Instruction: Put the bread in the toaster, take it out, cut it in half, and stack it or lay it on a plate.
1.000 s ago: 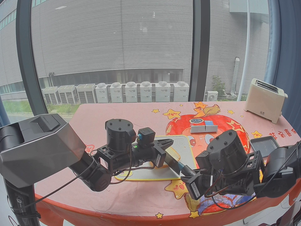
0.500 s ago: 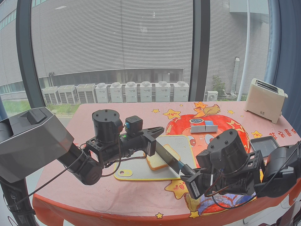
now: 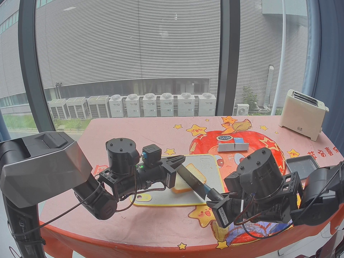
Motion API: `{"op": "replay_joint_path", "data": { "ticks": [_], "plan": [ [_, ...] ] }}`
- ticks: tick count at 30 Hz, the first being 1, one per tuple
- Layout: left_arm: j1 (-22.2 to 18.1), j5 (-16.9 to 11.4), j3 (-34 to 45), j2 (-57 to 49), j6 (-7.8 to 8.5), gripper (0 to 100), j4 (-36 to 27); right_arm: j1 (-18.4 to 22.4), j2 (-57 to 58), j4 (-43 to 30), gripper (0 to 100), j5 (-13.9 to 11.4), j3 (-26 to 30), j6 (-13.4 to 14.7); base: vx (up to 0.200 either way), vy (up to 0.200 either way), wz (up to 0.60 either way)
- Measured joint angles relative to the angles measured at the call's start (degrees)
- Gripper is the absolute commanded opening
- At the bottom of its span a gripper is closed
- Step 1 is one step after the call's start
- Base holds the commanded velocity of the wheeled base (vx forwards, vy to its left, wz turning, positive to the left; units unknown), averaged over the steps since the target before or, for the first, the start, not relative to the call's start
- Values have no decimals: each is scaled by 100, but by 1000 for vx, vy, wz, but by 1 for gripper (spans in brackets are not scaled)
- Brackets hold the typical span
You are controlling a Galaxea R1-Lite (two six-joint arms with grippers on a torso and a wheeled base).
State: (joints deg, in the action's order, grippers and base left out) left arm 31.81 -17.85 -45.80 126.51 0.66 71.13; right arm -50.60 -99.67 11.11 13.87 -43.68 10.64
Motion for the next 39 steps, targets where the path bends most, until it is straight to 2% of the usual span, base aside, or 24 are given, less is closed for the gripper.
{"op": "replay_joint_path", "data": {
  "ticks": [11,39],
  "plan": [
    [-15,-5,232,140,5,0,279,-6,-16,-2,0,6,18,-5,0,0,0],
    [16,-16,74,157,2,0,180,11,6,-9,0,22,35,0,0,0,0]
  ]
}}
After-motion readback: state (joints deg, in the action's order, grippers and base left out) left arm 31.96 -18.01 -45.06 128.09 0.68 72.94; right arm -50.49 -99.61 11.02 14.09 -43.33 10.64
